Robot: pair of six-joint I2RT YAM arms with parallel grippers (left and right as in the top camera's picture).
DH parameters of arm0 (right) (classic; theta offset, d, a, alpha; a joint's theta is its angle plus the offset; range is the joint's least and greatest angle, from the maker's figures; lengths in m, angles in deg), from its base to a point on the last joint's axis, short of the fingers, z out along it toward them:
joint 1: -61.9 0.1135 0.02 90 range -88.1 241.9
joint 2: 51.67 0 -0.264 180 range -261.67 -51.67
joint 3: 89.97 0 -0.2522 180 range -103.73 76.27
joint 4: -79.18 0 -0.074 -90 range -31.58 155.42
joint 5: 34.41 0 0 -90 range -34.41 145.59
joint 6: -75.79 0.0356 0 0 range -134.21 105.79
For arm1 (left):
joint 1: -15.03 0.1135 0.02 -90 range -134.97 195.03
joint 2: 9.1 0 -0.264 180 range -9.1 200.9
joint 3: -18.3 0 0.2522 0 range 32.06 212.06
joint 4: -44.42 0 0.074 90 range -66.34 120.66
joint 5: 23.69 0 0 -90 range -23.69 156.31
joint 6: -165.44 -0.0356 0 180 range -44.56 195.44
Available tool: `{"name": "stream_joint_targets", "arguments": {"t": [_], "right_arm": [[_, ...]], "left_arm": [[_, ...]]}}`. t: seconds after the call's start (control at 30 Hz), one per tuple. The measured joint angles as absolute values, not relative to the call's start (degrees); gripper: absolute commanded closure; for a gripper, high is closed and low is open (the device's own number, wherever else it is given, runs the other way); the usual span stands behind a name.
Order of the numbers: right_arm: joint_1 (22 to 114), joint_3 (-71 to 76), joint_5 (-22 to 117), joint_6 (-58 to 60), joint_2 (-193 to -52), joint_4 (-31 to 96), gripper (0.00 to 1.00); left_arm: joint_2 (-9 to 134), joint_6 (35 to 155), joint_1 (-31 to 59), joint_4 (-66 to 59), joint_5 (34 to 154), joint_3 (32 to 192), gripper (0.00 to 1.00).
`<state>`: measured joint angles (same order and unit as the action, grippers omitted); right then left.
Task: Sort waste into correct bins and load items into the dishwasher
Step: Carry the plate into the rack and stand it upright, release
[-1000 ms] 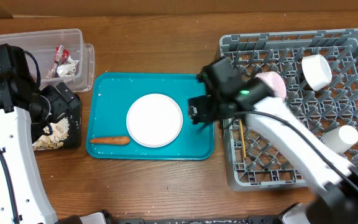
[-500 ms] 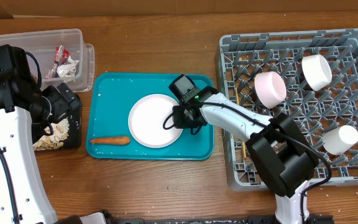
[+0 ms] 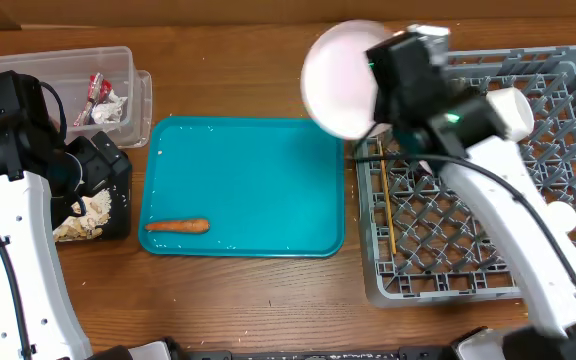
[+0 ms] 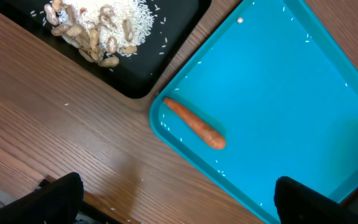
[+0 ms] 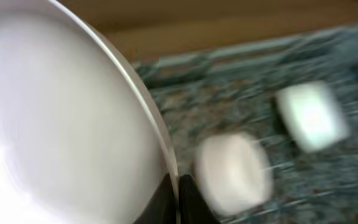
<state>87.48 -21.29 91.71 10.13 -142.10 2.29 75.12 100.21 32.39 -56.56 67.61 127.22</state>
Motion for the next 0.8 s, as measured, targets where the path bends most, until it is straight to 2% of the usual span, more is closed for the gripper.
{"name": "stream_joint_targets", "arguments": {"t": [0.1, 0.27, 0.43, 0.8], "right_arm": [[85.4, -20.6, 114.1, 14.5, -141.7, -2.4, 0.96], [78.4, -14.8, 134.2, 20.6, -142.2, 0.8, 0.96], [68.9, -6.3, 133.1, 22.0, -142.3, 5.7, 0.96], [68.6, 7.5, 123.7, 23.1, -142.4, 10.9, 0.96]], "left_arm": [[75.1, 100.2, 32.4, -56.4, 67.6, 127.2, 0.00], [75.1, 100.2, 32.4, -56.4, 67.6, 127.2, 0.00], [75.1, 100.2, 32.4, -56.4, 67.6, 127.2, 0.00], [75.1, 100.2, 32.4, -56.4, 67.7, 127.2, 0.00]]}}
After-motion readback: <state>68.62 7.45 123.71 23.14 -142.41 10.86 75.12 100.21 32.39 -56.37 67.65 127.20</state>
